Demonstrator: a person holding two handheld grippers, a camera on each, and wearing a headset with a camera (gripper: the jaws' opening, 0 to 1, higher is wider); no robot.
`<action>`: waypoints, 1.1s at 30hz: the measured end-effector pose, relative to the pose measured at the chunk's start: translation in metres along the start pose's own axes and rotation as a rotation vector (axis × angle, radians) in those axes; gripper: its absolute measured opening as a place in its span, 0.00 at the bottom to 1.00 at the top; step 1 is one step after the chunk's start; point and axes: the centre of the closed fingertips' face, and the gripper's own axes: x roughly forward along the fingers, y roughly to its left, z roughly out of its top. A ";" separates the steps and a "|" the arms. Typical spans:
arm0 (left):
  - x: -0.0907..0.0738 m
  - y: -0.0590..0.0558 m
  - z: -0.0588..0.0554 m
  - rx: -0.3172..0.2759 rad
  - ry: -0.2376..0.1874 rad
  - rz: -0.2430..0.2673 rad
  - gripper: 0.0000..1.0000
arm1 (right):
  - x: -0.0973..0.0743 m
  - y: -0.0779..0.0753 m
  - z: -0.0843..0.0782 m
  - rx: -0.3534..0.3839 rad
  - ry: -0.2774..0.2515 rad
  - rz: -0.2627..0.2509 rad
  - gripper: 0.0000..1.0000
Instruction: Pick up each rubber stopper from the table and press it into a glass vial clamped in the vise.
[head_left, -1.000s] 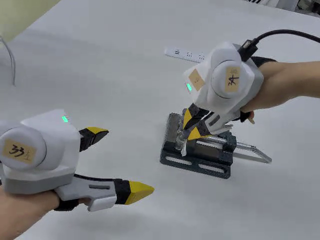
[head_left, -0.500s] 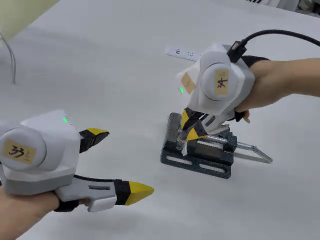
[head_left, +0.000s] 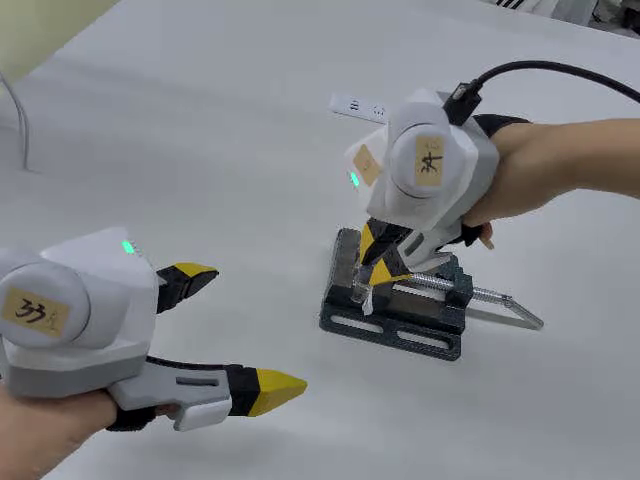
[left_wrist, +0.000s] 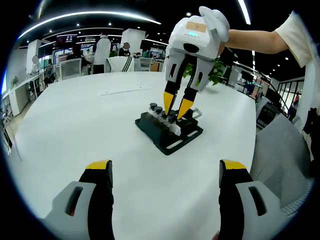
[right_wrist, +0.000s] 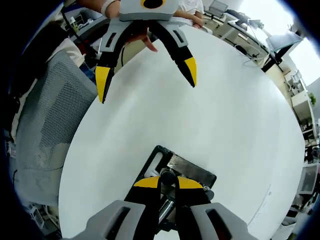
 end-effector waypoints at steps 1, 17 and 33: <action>0.001 -0.001 0.000 0.000 -0.001 -0.001 0.87 | 0.000 0.000 0.000 0.010 -0.001 0.002 0.05; 0.007 -0.005 0.002 -0.003 -0.008 -0.007 0.86 | -0.001 0.003 -0.002 0.178 -0.050 -0.037 0.04; 0.008 -0.008 -0.002 -0.018 -0.012 -0.007 0.86 | 0.001 0.004 -0.002 0.251 -0.168 -0.165 0.04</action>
